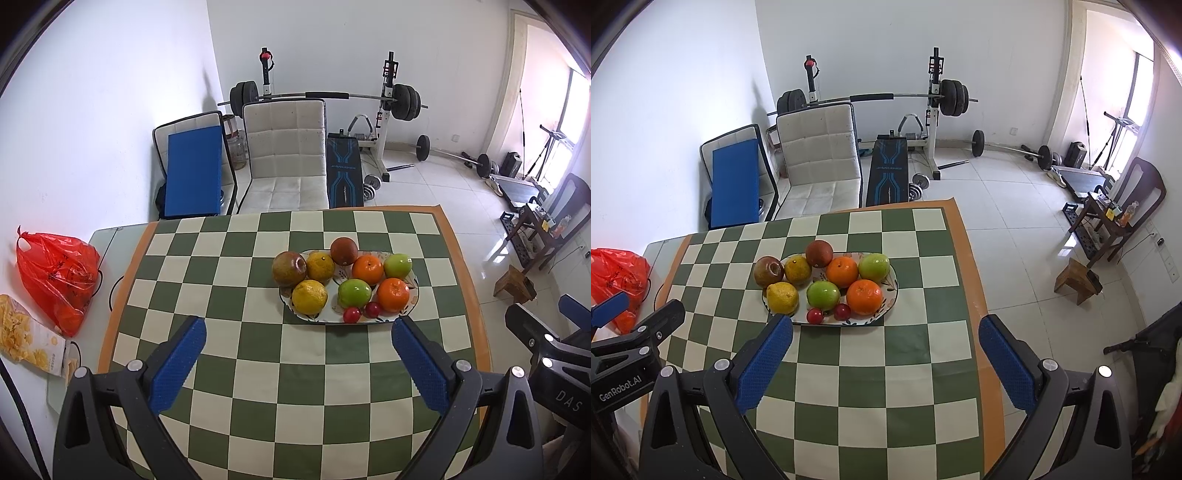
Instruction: Organize fruits
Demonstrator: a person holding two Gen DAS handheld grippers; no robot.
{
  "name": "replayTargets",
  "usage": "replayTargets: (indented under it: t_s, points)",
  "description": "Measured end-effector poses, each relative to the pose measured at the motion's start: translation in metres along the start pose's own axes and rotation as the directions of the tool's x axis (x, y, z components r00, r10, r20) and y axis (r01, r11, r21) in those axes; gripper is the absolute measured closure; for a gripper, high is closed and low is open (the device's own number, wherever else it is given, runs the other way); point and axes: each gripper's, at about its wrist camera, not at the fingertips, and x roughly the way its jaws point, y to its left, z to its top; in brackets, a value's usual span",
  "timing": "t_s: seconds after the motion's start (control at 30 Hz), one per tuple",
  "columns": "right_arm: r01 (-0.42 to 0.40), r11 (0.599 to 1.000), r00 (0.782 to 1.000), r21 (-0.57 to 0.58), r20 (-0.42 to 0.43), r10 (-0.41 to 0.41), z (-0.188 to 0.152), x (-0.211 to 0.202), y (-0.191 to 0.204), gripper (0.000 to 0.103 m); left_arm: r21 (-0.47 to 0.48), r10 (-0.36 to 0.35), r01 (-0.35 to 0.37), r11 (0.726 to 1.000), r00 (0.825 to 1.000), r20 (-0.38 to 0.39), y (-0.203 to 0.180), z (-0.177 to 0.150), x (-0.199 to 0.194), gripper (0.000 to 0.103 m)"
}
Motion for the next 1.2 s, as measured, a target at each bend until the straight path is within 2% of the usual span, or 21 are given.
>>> replayTargets:
  t_s: [0.53,1.2]
  points:
    - [0.000,1.000,1.000,0.002,-0.002,0.000,-0.001,-0.003,0.000,0.000,-0.004,-0.013,0.013,1.000,1.000,-0.004,-0.003,-0.003,-0.005,0.000]
    - [-0.003,1.000,1.000,0.002,0.004,0.003,-0.006,-0.009,-0.001,0.000,-0.001,0.005,-0.005,1.000,1.000,0.002,-0.003,-0.006,-0.005,0.000]
